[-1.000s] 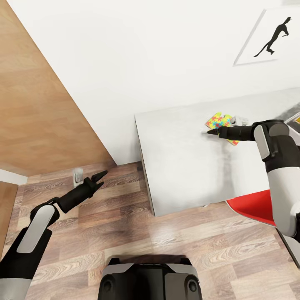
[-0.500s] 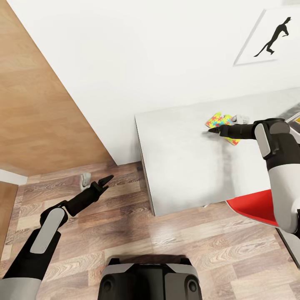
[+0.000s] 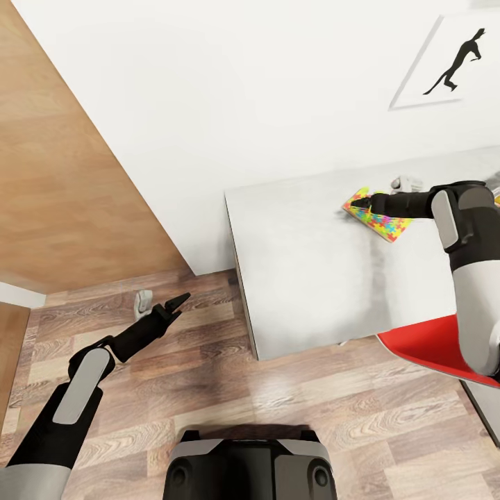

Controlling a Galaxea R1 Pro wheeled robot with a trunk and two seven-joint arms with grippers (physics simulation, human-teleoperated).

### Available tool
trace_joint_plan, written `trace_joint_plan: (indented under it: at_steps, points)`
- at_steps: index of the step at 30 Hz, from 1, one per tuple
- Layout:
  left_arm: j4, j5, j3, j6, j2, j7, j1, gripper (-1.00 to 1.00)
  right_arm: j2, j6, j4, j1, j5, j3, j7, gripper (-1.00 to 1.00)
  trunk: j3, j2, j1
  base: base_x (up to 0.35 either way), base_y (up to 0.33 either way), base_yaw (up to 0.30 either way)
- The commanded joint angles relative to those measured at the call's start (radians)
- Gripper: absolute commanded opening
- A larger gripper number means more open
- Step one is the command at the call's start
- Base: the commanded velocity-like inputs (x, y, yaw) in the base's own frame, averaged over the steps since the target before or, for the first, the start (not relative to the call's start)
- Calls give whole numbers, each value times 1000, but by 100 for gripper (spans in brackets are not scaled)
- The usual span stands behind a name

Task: Put all the toys in the child's room - the three board games (two on the bed and one on the table), the two jigsaw puzzles on the table, and the tennis ball on the table - inside the toy box on the table in the child's room.

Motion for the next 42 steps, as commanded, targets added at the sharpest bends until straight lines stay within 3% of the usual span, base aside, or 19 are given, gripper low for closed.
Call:
trace_joint_plan:
  at_steps: [1, 13, 24, 42]
  points:
    - [0, 2, 2, 6, 0, -2, 0, 100, 0, 7, 0, -9, -3, -1, 0, 100, -1, -1, 1, 0, 0, 0]
    - [9, -1, 2, 4, -1, -4, 1, 100, -9, 6, 4, -52, -3, -2, -22, 100, -1, -1, 1, 60, -11, 0]
    - [13, 0, 1, 3, -3, -5, 2, 100, -13, -11, 8, -52, -3, -4, -87, 100, -1, -1, 1, 237, -77, 0]
    - [34, -1, 0, 2, -26, -5, 3, 100, -40, -76, 66, -47, -5, -5, -109, 100, -1, -1, 1, 74, -25, 0]
